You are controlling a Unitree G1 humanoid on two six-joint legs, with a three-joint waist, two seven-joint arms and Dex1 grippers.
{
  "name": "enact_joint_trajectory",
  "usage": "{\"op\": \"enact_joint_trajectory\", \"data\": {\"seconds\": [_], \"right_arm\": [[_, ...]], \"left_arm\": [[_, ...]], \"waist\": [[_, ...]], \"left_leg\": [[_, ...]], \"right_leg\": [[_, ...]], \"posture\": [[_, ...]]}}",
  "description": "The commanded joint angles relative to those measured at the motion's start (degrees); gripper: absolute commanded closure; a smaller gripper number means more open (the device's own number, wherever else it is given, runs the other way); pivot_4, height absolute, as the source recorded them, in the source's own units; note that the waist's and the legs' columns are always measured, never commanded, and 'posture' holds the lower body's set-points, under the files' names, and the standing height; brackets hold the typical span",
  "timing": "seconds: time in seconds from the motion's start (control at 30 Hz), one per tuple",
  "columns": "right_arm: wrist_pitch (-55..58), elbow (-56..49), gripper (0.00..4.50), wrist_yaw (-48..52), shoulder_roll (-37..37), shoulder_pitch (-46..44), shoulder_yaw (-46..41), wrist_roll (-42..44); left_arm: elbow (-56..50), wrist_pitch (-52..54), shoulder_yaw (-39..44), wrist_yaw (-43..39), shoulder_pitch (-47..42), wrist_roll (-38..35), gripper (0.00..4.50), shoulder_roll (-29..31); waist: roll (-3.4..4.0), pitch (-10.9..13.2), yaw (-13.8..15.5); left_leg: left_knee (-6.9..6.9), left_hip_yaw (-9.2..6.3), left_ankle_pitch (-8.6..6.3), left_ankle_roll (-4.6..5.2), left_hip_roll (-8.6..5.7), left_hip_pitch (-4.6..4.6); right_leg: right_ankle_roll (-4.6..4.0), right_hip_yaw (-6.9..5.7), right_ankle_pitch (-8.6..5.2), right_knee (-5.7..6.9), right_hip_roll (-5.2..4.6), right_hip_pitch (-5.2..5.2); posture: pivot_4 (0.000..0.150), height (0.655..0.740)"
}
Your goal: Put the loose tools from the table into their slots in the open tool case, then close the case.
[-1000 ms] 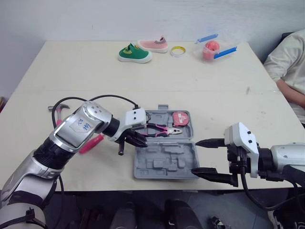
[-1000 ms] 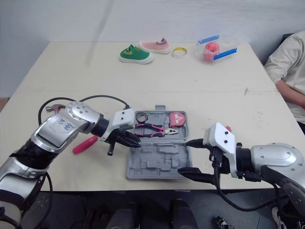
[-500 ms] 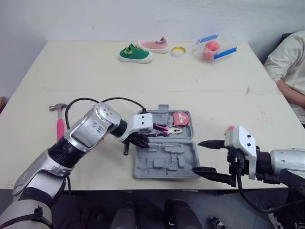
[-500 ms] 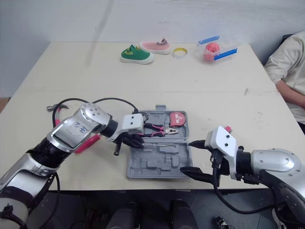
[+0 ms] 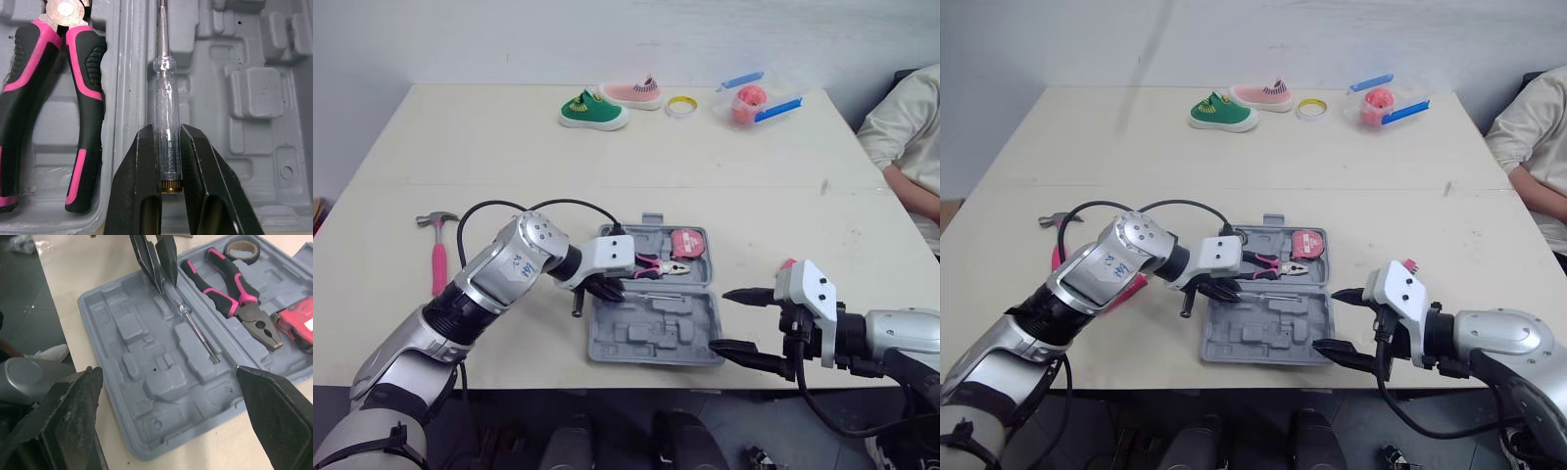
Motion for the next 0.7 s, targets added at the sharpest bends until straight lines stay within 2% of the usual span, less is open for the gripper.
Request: {"op": "enact_joint_trajectory", "data": {"seconds": [0.03,0.2,0.3,0.4,0.5,0.6,0.7], "right_arm": [[0.21,-2.06,0.0,-0.33,-0.01,-0.3,-1.82,1.48],[0.57,-2.41,0.0,-0.38,-0.23,0.07,-2.32,2.23],[0.38,-2.19,0.0,0.74,-0.88,0.69,-2.84,1.89],[-0.13,-1.35,0.0,1.27,-1.17,0.42,-2.77,1.01],[0.1,-1.09,0.0,0.52,-0.28,-1.01,-2.15,1.27],[1.07,-1.0,0.0,-0.45,1.29,-2.93,-2.1,3.8],[1.84,-0.53,0.0,-0.85,1.38,-4.55,-2.04,4.73]], "left_arm": [[-1.08,-1.07,0.18,-0.77,-1.4,1.25,3.05,0.09],[-5.25,0.87,5.48,-4.02,-2.88,-3.54,0.77,1.67],[-3.04,-5.59,8.38,-4.96,-1.18,-5.01,0.77,1.69],[4.37,-17.96,12.69,-3.1,2.32,-6.37,0.77,-2.46],[10.46,-26.53,16.83,-5.22,5.8,-10.58,1.66,-7.13],[16.1,-30.81,18.25,-5.96,7.7,-11.62,2.99,-10.19],[20.51,-33.38,16.78,-5.39,8.35,-8.87,4.43,-11.21]], "waist": [[0.0,0.0,0.0],[0.0,0.0,-0.09],[0.0,0.0,-0.14],[0.02,-0.01,-0.11],[0.01,0.0,-0.1],[0.0,0.0,-0.08],[0.01,0.0,-0.11]], "left_leg": [[0.02,0.0,0.0,0.0,0.0,0.0],[0.05,-0.01,-0.01,0.01,0.01,-0.02],[0.05,-0.01,0.0,0.01,0.01,-0.02],[0.08,0.0,-0.01,0.01,0.01,0.01],[0.16,0.0,-0.01,0.01,0.0,0.0],[0.17,0.0,-0.01,0.01,0.01,-0.01],[0.18,0.0,-0.01,0.01,0.0,0.0]], "right_leg": [[0.0,0.0,0.0,0.15,0.0,0.0],[0.0,0.0,0.0,0.2,0.01,-0.01],[0.0,0.0,0.0,0.2,0.0,-0.01],[0.0,0.0,0.0,0.19,0.0,0.0],[0.0,-0.02,0.0,0.17,-0.02,0.01],[0.0,-0.04,0.0,0.19,-0.02,0.0],[0.01,-0.04,0.0,0.18,-0.02,0.0]], "posture": [[0.15,0.74],[0.15,0.74],[0.15,0.74],[0.15,0.74],[0.15,0.74],[0.15,0.74],[0.15,0.74]]}}
